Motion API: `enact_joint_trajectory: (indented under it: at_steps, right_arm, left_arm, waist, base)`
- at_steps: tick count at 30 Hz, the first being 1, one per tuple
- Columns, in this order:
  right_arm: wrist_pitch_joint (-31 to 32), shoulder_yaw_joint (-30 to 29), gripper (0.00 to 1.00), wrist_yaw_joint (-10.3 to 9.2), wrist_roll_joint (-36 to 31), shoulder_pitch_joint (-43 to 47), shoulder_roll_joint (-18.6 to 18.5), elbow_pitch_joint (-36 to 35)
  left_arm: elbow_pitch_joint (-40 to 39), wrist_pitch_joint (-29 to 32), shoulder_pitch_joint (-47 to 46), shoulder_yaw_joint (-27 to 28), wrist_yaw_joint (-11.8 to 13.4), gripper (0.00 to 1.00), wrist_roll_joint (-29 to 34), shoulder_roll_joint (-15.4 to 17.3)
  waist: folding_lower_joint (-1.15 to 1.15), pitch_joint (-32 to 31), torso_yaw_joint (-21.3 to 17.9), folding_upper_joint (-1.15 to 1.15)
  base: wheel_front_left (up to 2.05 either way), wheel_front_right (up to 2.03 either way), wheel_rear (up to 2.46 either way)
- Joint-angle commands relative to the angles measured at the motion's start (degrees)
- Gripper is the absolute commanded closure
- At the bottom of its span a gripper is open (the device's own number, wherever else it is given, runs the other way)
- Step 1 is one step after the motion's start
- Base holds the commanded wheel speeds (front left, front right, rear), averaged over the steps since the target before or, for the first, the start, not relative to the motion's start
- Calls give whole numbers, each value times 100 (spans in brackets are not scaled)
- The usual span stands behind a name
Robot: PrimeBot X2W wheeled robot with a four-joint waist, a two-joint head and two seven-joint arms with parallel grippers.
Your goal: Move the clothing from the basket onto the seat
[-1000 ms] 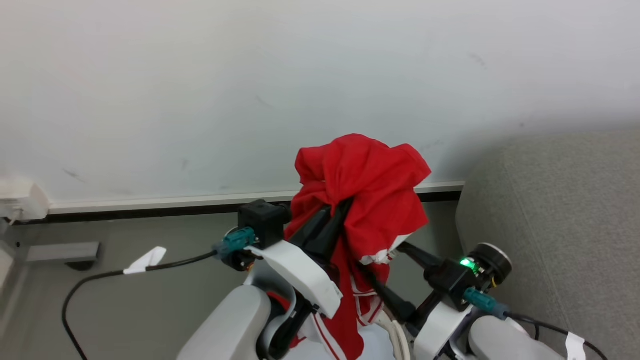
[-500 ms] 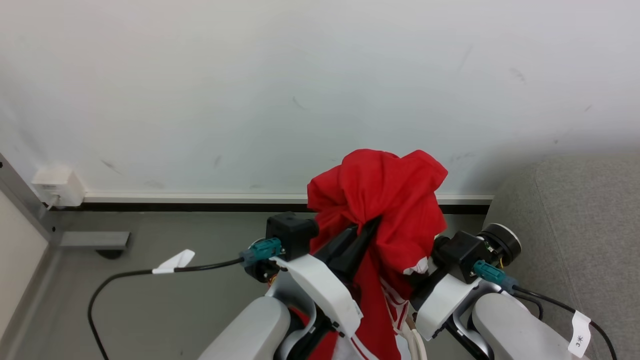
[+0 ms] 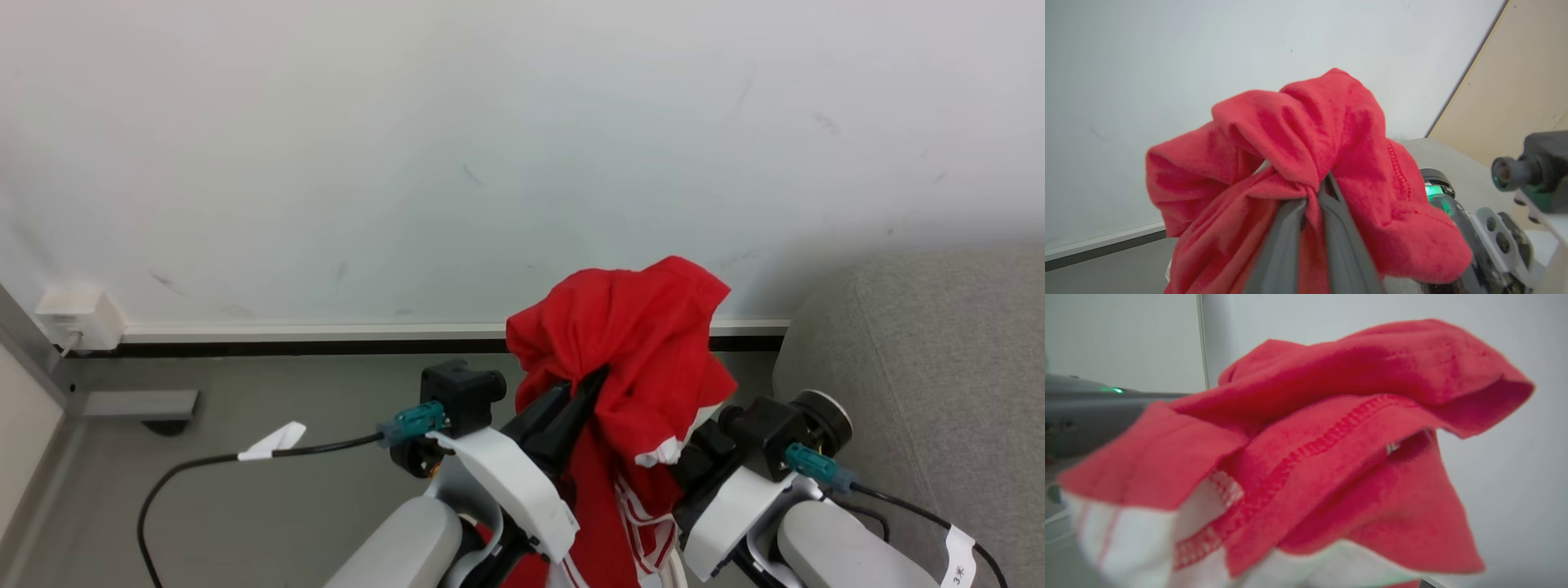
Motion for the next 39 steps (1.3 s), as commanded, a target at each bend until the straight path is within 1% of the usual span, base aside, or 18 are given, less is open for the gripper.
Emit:
enact_joint_trajectory:
  at_steps: [1, 4, 5, 6, 7, 10, 15, 21, 28, 35, 39]
  right_arm:
    - [2, 38, 100, -15, 84, 138, -139, -20]
    - [2, 114, 100, -15, 173, 222, -218, -90]
    - [3, 126, 100, -15, 197, 247, -241, -123]
    - [3, 125, 100, -15, 221, 270, -270, -166]
    - [2, 119, 100, -15, 224, 298, -289, -220]
    - [0, 66, 100, -15, 231, 374, -330, -407]
    - [0, -170, 100, -15, 67, 532, -503, -680]
    - [0, -517, 100, -14, -154, 667, -651, -944]
    - [0, -904, 100, -15, -431, 770, -840, -1230]
    - [0, -1340, 100, -15, -615, 808, -1119, -1448]
    - [0, -1582, 100, -15, -726, 788, -1323, -1565]
  left_arm:
    - [20, -69, 64, 98, 78, 100, -60, 109]
    - [30, -87, 100, 126, 104, 99, -94, 139]
    - [34, -84, 126, 130, 112, 81, -110, 148]
    - [30, -78, 147, 128, 124, 56, -124, 157]
    - [21, -71, 169, 121, 125, 0, -134, 160]
    - [-13, -63, 235, 92, 123, 0, -150, 150]
    - [-61, -105, 290, 125, 178, 0, -181, 199]
    - [-176, -176, 331, 128, 188, 0, -187, 225]
    - [-284, -216, 382, 127, 202, 0, -202, 282]
    - [-360, -254, 364, 92, 163, 0, -195, 316]
    - [-405, -271, 300, -10, 65, 0, -127, 331]
  waist:
    - [0, -16, -17, 0]
    - [0, -41, -25, 0]
    - [0, -52, -23, 0]
    - [0, -60, -19, 0]
    - [0, -67, -16, 0]
    - [0, -84, -8, 0]
    - [0, -111, -39, 0]
    - [0, -131, -223, 0]
    - [0, -115, -578, 0]
    - [0, -36, -1069, 0]
    - [0, 26, -1393, 0]
  base:
    - [0, 0, 0]
    - [0, 0, 0]
    - [0, 0, 0]
    - [0, 0, 0]
    - [0, 0, 0]
    - [0, 0, 0]
    - [0, 0, 0]
    - [0, 0, 0]
    - [0, 0, 0]
    - [0, 0, 0]
    - [0, 0, 0]
